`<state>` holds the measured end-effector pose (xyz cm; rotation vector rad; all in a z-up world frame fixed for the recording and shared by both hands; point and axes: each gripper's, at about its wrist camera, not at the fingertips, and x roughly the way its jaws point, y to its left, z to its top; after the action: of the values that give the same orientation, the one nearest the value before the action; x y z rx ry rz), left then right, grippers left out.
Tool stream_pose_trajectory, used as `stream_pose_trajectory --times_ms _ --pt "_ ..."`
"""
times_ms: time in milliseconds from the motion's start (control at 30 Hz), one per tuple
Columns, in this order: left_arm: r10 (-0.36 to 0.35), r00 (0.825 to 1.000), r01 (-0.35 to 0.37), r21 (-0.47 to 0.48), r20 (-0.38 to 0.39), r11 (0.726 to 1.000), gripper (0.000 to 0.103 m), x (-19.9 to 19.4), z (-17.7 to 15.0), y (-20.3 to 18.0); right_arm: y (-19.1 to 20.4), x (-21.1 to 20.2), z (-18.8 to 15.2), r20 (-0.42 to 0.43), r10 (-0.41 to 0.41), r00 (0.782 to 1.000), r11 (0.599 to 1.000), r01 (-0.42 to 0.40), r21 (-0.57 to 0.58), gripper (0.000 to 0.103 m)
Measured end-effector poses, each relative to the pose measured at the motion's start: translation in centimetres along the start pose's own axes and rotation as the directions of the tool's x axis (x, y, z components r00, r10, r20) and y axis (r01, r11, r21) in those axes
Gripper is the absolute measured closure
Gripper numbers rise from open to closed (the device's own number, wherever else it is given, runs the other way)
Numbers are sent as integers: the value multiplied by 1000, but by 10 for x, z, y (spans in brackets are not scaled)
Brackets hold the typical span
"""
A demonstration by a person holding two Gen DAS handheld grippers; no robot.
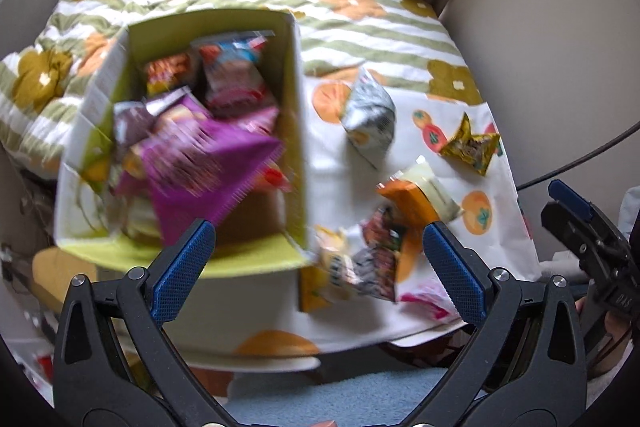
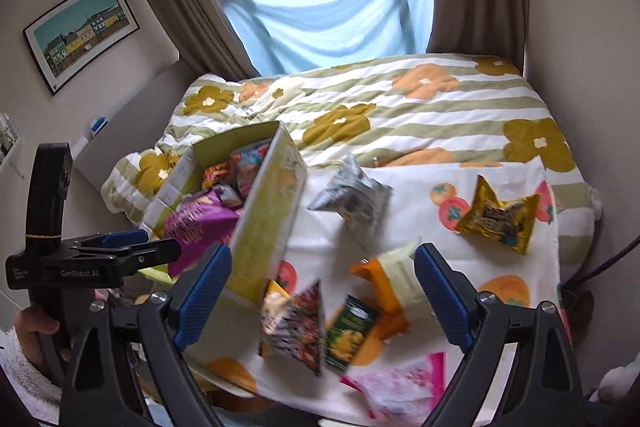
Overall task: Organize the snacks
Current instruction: 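Grasp the Tatre chip bag with the left tool while the right tool grasps the pink-white bag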
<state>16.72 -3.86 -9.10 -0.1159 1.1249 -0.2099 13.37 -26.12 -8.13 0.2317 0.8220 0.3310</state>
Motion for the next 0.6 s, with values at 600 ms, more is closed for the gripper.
stream_pose_trajectory --times_ms 600 --pt "148 989 -147 -110 2 983 0 78 -91 -55 -59 27 -99 -208 -16 978 987 -18 -159 0"
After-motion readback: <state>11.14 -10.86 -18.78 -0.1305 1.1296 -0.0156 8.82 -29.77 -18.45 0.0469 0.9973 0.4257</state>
